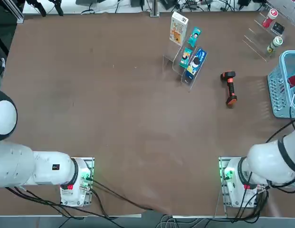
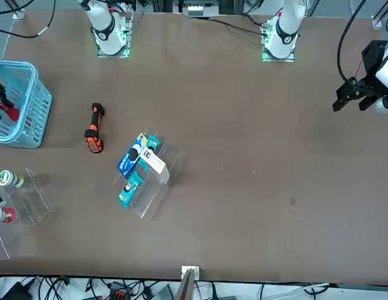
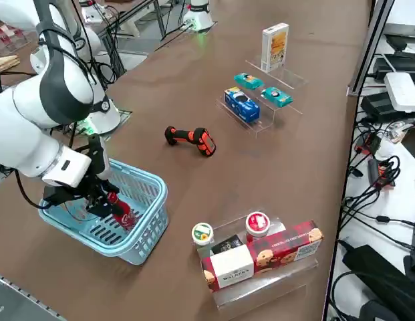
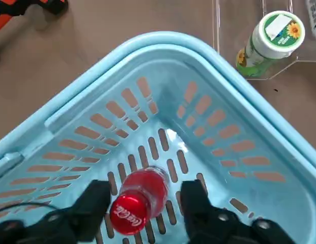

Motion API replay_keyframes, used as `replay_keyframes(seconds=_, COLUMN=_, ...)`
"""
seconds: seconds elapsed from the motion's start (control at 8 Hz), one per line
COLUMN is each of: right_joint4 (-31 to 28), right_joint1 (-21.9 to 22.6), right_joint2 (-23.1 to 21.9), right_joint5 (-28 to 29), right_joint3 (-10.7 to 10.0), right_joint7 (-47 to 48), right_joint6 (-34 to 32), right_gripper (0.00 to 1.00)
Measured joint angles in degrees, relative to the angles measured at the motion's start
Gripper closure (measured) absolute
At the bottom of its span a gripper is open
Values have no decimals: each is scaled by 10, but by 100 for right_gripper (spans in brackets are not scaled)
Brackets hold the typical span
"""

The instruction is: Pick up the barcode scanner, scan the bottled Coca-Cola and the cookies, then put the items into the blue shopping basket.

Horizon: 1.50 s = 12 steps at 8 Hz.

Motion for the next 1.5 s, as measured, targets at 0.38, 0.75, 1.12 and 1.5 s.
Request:
replay_keyframes(seconds=0.38, right_joint4=16, right_joint1=2, right_joint2=-3, right_joint5=3, right_joint3=4, right_joint7=10, right_joint6=-9, right_gripper=0)
replay_keyframes(seconds=0.75, right_joint4=87, right_joint1=12, right_joint2=-17, right_joint5=-26, right_joint3=6, right_joint7=79, right_joint6=-86, right_gripper=0)
replay_keyframes(seconds=1.12, right_joint4=187, right_joint1=66, right_joint2=-30, right_joint5=-103, right_joint3=10, right_joint7=208, right_joint6=-173, right_gripper=0)
replay_keyframes(seconds=1.5, right_joint4=293, right_joint1=190, right_joint2=-35, right_joint5=-153, right_joint3=16, right_joint7=368, right_joint6=-245, right_gripper=0)
